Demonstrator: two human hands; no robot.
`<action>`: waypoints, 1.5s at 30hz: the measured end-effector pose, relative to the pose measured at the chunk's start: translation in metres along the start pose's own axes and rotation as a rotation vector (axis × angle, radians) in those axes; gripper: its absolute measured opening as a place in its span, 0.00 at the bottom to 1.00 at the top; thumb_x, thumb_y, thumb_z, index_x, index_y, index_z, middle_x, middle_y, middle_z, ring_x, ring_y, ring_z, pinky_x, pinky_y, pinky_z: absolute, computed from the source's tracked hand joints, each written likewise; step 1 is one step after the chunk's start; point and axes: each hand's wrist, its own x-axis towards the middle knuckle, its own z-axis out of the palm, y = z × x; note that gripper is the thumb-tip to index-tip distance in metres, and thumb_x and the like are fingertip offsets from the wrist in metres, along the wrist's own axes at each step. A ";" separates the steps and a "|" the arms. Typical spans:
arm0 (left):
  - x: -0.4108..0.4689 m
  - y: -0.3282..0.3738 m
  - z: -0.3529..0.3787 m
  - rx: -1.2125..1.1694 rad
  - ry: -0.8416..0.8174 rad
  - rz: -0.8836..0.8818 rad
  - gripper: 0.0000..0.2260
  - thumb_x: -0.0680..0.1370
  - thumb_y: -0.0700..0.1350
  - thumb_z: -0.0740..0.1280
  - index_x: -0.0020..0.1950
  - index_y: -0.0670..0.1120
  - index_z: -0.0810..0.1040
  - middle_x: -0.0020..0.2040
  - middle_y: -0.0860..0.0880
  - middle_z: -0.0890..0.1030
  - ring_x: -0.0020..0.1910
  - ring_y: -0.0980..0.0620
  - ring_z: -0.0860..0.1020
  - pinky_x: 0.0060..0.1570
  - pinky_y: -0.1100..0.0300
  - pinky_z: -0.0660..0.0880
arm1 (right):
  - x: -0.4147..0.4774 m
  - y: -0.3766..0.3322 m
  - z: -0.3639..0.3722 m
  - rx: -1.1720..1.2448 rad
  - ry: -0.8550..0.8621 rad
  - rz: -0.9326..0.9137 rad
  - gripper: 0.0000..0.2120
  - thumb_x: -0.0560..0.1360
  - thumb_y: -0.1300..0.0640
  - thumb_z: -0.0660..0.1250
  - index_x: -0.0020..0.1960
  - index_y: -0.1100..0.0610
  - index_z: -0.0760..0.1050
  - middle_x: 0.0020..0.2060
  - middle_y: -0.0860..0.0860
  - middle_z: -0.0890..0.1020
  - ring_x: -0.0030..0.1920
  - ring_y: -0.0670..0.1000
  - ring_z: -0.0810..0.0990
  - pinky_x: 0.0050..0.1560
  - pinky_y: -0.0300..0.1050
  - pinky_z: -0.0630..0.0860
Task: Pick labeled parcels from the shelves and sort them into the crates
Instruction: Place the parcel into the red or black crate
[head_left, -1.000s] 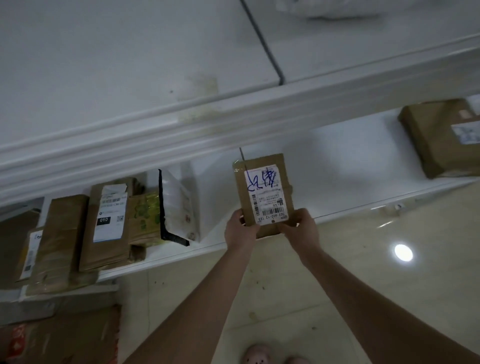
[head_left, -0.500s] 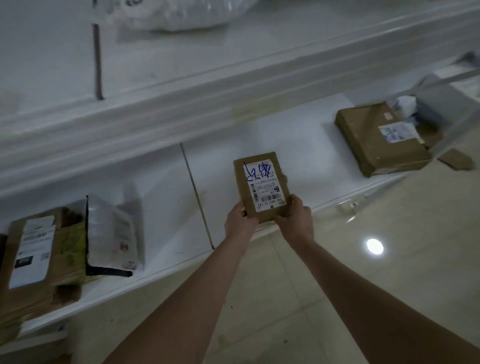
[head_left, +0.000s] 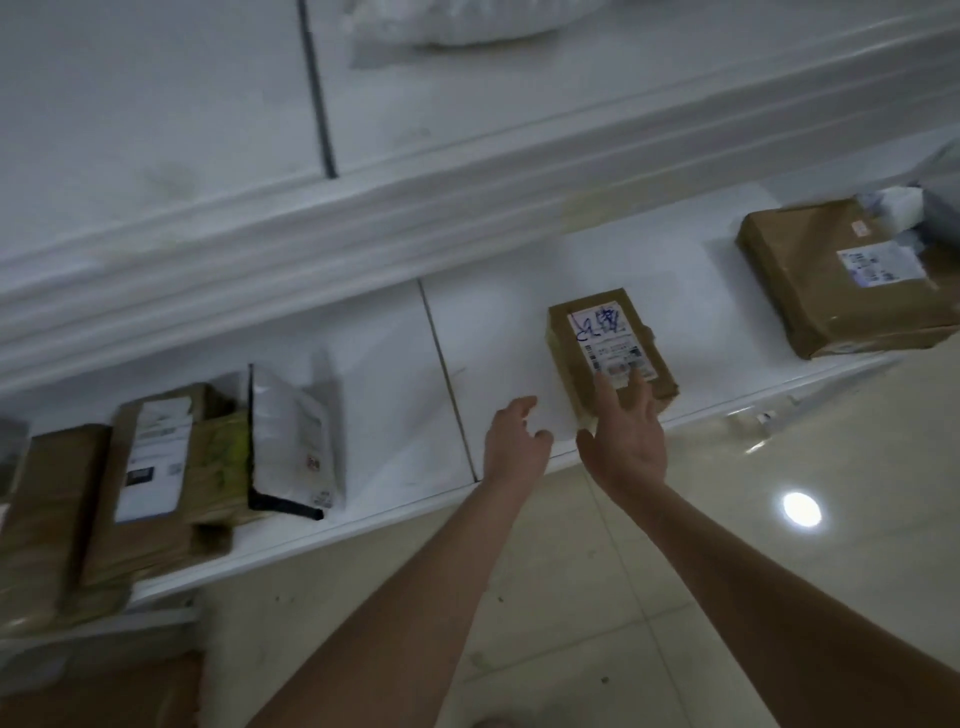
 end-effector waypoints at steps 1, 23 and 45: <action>-0.006 -0.008 -0.013 0.053 0.044 0.029 0.22 0.78 0.38 0.63 0.72 0.48 0.68 0.70 0.47 0.70 0.65 0.49 0.73 0.62 0.61 0.68 | -0.007 -0.015 0.006 0.004 -0.024 -0.023 0.35 0.75 0.56 0.66 0.76 0.49 0.52 0.77 0.57 0.47 0.76 0.60 0.51 0.72 0.57 0.61; -0.024 -0.161 -0.191 0.076 0.253 -0.089 0.22 0.75 0.42 0.68 0.69 0.49 0.71 0.56 0.48 0.82 0.50 0.47 0.81 0.49 0.52 0.79 | -0.088 -0.219 0.102 0.960 -0.721 0.063 0.22 0.78 0.48 0.64 0.69 0.55 0.68 0.53 0.52 0.79 0.55 0.54 0.79 0.54 0.50 0.75; -0.005 -0.110 -0.121 -0.945 0.473 -0.397 0.11 0.80 0.30 0.58 0.60 0.38 0.73 0.53 0.38 0.79 0.43 0.47 0.81 0.43 0.58 0.78 | -0.035 -0.092 0.042 0.572 0.055 -0.015 0.14 0.78 0.65 0.60 0.59 0.56 0.80 0.39 0.49 0.80 0.34 0.46 0.73 0.31 0.34 0.69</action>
